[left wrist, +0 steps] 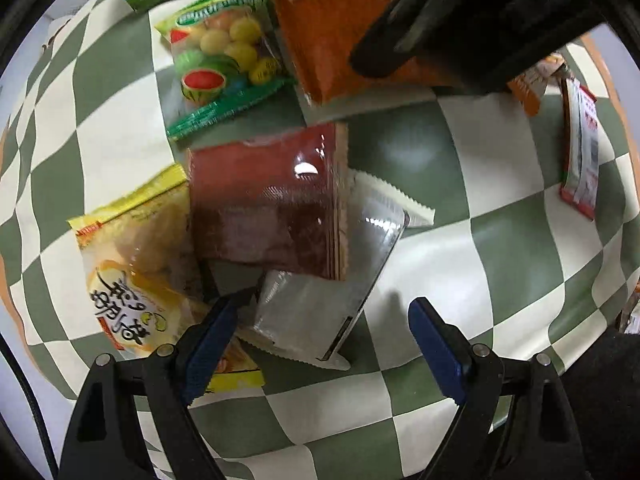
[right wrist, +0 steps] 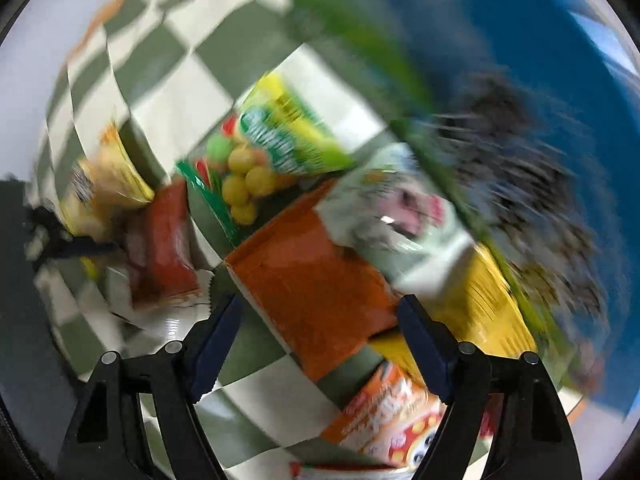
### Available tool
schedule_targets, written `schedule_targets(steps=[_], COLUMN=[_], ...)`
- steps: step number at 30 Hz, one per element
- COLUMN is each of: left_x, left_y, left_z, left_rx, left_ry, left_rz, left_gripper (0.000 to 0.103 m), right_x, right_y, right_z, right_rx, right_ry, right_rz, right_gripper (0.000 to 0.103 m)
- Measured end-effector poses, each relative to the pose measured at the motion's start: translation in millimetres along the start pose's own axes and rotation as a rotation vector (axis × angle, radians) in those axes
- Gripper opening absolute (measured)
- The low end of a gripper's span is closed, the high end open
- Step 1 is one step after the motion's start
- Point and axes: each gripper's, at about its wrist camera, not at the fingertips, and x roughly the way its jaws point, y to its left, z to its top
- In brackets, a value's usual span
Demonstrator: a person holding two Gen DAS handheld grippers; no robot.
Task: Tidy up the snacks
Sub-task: 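Grasp the white wrapped packet with the left tool while the right tool grasps the orange bag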
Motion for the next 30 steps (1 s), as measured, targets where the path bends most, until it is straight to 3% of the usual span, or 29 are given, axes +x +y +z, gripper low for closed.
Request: schedule_targets(steps=[2, 4, 8, 14, 16, 19, 22, 24, 26, 28, 30], left_x=[2.4, 0.1, -13.4, -12.5, -1.8, 1.5, -7.2, -14.4, -25.1, -32.5, -36.7], left_y=[-4.3, -6.4, -12.8, -30.2, -37.2, -40.1, -34.0, -31.8, -43.0, -64.1, -84.1], left_z=[-1.6, -1.8, 9.6, 33.2, 39.3, 47.5, 55.0, 59.6, 65.3, 68.0, 69.0], left_rx=[0.002, 0.010, 0.058, 0.140, 0.123, 0.012, -0.146, -0.186, -0.101, 0.079, 0.226], left_ry=[0.003, -0.003, -0.023, 0.000, 0.027, 0.038, 0.054, 0.043, 0.007, -0.026, -0.021], left_rz=[0.002, 0.015, 0.034, 0.022, -0.031, -0.130, -0.314, -0.376, -0.329, -0.189, -0.117], left_gripper=[0.088, 0.088, 0.088, 0.088, 0.082, 0.079, 0.075, 0.075, 0.076, 0.076, 0.076], right_x=[8.6, 10.0, 14.4, 30.9, 35.6, 42.7, 48.8, 45.8, 34.4, 26.9, 22.7], right_y=[5.8, 1.5, -31.2, -54.5, -58.1, -59.2, -58.0, -56.8, -56.3, -56.8, -53.1], right_z=[0.3, -6.3, -48.6, -140.6, -168.9, -196.8, -218.3, -227.8, -228.6, -229.3, -216.2], right_rx=[-0.029, 0.030, 0.314, 0.678, 0.809, 0.925, 0.975, 0.969, 0.922, 0.880, 0.855], right_ry=[0.001, 0.002, 0.059, 0.073, 0.062, 0.059, 0.070, 0.054, 0.024, 0.004, -0.004], right_rz=[-0.016, 0.011, 0.124, 0.262, 0.317, 0.409, 0.490, 0.480, 0.436, 0.394, 0.376], right_gripper=[0.079, 0.072, 0.059, 0.058, 0.058, 0.059, 0.064, 0.070, 0.071, 0.072, 0.072])
